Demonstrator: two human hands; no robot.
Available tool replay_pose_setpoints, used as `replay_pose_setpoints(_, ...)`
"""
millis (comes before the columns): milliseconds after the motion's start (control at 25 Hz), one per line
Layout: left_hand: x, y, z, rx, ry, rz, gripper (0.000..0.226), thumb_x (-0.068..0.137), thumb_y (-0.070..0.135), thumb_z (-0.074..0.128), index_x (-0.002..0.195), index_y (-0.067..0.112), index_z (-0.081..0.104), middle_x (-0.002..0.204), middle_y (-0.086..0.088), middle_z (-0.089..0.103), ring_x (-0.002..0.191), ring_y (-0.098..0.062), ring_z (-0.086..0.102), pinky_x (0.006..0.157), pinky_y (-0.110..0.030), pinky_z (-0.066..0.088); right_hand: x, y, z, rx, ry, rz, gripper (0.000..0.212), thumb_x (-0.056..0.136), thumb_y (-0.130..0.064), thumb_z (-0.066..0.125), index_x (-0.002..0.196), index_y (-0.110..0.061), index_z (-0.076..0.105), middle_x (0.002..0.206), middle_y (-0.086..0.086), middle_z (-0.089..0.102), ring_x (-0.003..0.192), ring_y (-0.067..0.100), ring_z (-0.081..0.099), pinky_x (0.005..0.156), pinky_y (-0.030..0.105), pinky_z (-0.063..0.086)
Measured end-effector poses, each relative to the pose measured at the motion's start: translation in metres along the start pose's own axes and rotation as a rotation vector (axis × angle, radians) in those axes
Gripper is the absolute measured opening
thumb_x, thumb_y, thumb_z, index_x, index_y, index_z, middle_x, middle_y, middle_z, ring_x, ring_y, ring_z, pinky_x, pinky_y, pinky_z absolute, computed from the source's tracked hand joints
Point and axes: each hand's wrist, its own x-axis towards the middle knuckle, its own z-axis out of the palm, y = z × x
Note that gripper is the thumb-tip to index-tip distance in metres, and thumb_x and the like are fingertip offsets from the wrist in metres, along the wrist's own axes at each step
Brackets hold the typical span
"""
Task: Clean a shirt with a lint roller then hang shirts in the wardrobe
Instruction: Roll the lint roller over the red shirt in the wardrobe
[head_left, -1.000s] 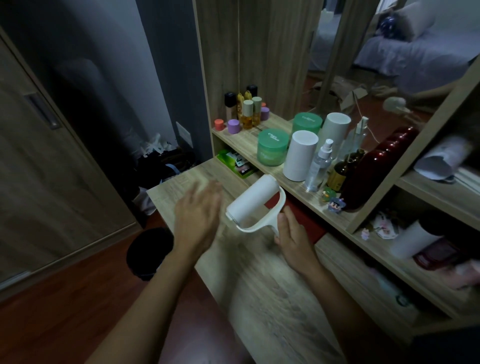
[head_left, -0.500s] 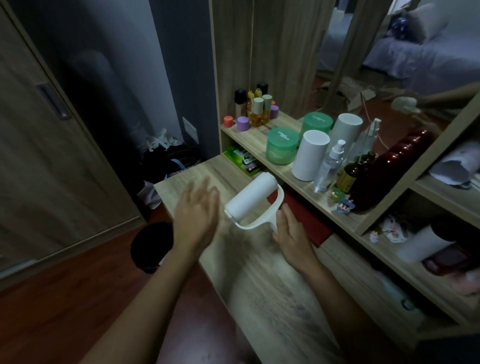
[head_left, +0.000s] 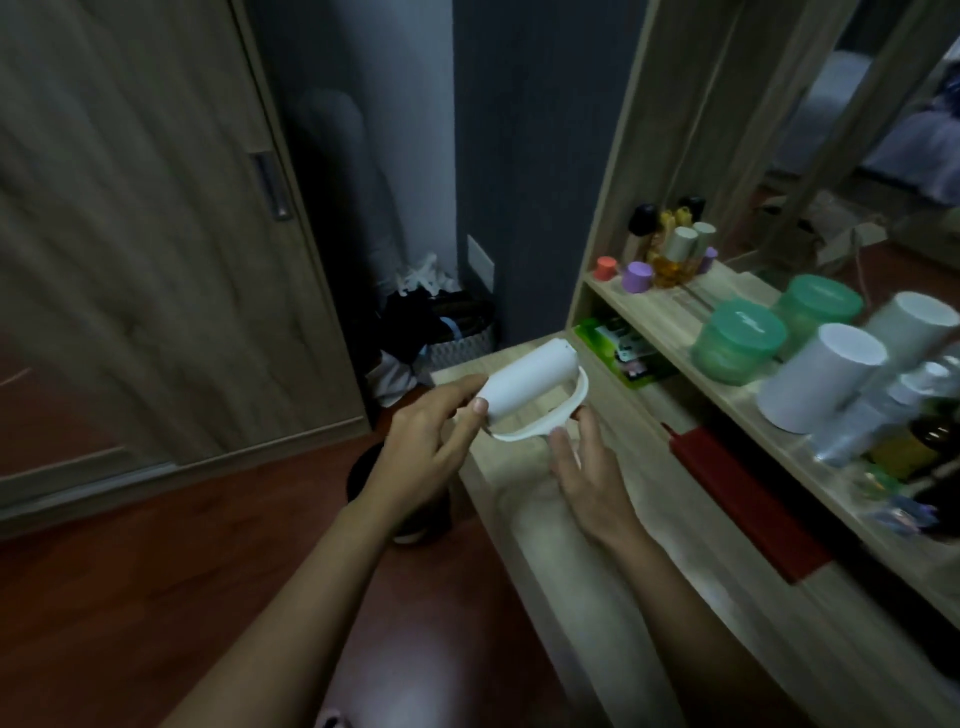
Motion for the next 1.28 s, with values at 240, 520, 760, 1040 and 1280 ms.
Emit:
replay_pose_setpoints(240, 0.019, -0.11, -0.129, 0.121, 0.107, -0.116, 0.051, 0.092, 0.037, 0.041, 0.135, 0.01, 0.048, 0.139, -0.004, 0.049, 0.128, -0.011, 0.044, 0.103, -0.009, 0.026, 0.068, -0.054, 0.137, -0.03, -0.014, -0.043, 0.025, 0.09, -0.035, 0.056, 0.108, -0.024, 0.042, 0.08, -0.004, 0.064, 0.07, 0.01, 0.062, 0.058, 0.027, 0.046)
replay_pose_setpoints(520, 0.045, -0.216, -0.235, 0.375, 0.015, -0.062, 0.059, 0.092, 0.043, 0.034, 0.137, 0.006, 0.044, 0.145, -0.012, 0.044, 0.137, -0.021, 0.037, 0.108, -0.016, 0.02, 0.131, -0.102, 0.246, -0.006, 0.036, -0.096, 0.018, 0.092, -0.034, 0.051, 0.103, -0.02, 0.048, 0.087, -0.009, 0.061, 0.082, 0.013, 0.06, 0.069, 0.03, 0.045)
replay_pose_setpoints(760, 0.109, -0.295, -0.262, 0.548, -0.183, -0.027, 0.076, 0.087, 0.054, 0.017, 0.139, 0.004, 0.04, 0.145, -0.016, 0.042, 0.139, -0.026, 0.033, 0.113, -0.028, 0.021, 0.208, -0.123, 0.281, -0.044, 0.073, -0.109, 0.016, 0.093, -0.033, 0.05, 0.094, -0.019, 0.045, 0.075, -0.006, 0.058, 0.068, 0.007, 0.057, 0.054, 0.021, 0.039)
replay_pose_setpoints(1040, 0.244, -0.401, -0.253, 0.998, -0.458, 0.226, 0.056, 0.088, 0.043, 0.031, 0.107, 0.007, 0.07, 0.106, -0.013, 0.071, 0.103, -0.028, 0.067, 0.087, -0.038, 0.053, 0.353, -0.106, 0.312, -0.045, 0.125, -0.091, 0.017, 0.093, -0.035, 0.05, 0.101, -0.021, 0.045, 0.081, -0.001, 0.062, 0.072, 0.011, 0.061, 0.055, 0.022, 0.04)
replay_pose_setpoints(1280, 0.366, -0.47, -0.244, 1.218, -0.656, 0.443, 0.053, 0.087, 0.039, 0.03, 0.085, 0.013, 0.076, 0.088, -0.008, 0.073, 0.084, -0.022, 0.068, 0.084, -0.031, 0.053, 0.471, -0.091, 0.325, -0.055, 0.157, -0.031, 0.021, 0.092, -0.035, 0.05, 0.1, -0.016, 0.044, 0.078, -0.003, 0.061, 0.071, 0.012, 0.061, 0.057, 0.027, 0.043)
